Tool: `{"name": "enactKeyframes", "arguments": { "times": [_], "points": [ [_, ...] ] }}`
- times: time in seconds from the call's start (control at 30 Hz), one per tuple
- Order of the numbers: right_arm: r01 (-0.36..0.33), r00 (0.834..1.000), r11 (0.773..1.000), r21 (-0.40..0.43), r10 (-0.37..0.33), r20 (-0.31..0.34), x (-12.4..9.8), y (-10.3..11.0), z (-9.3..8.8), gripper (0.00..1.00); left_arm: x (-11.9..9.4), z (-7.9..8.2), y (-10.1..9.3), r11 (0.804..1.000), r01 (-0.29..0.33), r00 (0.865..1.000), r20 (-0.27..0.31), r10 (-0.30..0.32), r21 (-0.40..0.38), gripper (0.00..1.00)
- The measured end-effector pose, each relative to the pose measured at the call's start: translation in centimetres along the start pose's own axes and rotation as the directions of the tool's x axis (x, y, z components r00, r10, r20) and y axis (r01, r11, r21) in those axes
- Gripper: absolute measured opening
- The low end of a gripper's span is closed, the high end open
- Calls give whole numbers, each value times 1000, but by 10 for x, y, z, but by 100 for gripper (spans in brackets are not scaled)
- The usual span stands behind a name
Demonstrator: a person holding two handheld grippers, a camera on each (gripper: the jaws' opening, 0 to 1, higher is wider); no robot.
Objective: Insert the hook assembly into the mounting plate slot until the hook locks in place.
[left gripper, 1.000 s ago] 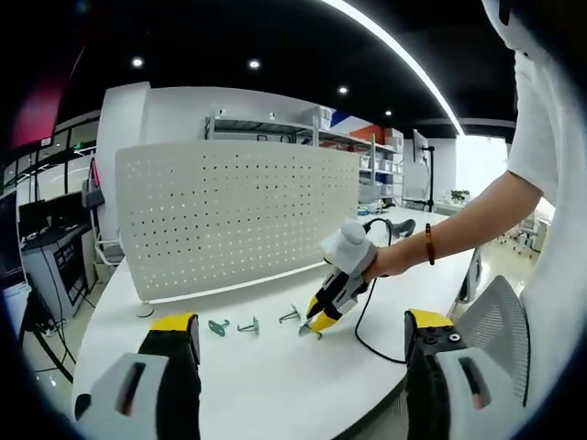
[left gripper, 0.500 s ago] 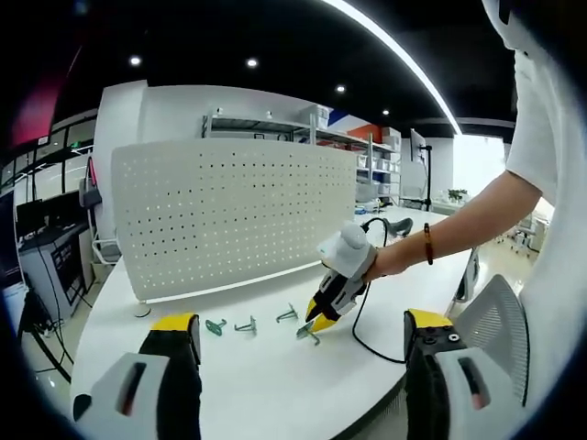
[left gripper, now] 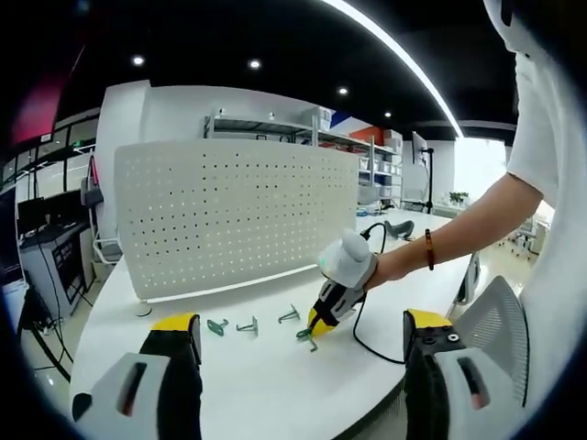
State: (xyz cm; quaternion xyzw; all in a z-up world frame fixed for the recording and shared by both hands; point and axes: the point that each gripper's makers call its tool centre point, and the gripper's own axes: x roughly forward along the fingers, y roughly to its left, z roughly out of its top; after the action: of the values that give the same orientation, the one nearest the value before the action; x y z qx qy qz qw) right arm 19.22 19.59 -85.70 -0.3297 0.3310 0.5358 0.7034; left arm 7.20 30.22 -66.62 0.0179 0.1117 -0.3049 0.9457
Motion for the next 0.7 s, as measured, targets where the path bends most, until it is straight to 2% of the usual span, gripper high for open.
{"name": "enactKeyframes", "arguments": {
  "times": [0.27,0.7],
  "points": [
    [18,1000,999,36,-19,21,-6,2,3,3,1,2,-2,1000,17,1000,7,-17,-3,93],
    [108,990,985,138,-119,72,-27,0,13,2,2,10,-2,997,75,997,19,-75,-11,93]
  ]
}}
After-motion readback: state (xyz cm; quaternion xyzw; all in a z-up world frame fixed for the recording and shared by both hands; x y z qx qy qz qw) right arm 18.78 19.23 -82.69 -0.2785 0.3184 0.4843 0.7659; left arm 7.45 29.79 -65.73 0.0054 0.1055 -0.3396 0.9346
